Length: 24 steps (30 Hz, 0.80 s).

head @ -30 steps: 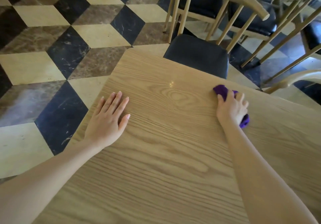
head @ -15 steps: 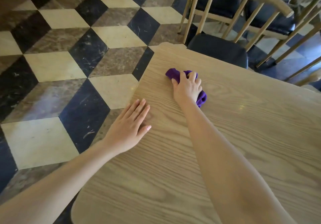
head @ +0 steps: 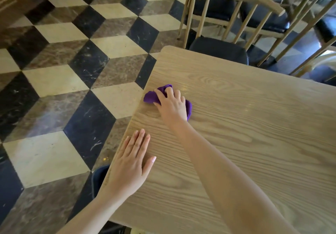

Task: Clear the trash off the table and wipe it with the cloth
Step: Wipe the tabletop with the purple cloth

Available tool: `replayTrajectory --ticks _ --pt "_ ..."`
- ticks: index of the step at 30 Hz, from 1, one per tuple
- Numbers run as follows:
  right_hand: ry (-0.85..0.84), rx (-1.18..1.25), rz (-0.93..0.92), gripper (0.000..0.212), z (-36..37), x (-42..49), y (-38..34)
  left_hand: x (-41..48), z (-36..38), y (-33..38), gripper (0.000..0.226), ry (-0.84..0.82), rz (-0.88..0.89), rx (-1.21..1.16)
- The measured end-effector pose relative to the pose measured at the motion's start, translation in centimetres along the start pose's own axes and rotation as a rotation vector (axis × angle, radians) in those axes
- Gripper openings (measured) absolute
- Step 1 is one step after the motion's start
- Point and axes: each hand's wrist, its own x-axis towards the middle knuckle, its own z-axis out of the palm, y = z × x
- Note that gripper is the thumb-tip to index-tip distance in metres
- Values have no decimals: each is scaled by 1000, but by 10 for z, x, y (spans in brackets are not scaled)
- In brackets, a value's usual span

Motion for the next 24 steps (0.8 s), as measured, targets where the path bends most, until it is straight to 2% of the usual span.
replayTrajectory --ticks 3,6,13,18,24 --pt "17 -33 44 43 -3 -2 16 0 1 0 67 2 4 7" --pt "61 -82 169 42 -10 -10 58 0 5 -2 67 7 7 17" --pt "84 -113 564 43 -43 -53 194 1 9 -3 67 22 17 15" --pt "115 -92 896 40 -66 -127 271 2 8 -2 68 30 21 39" --pt "168 -24 1109 40 -65 -179 264 3 6 0 69 27 24 61"
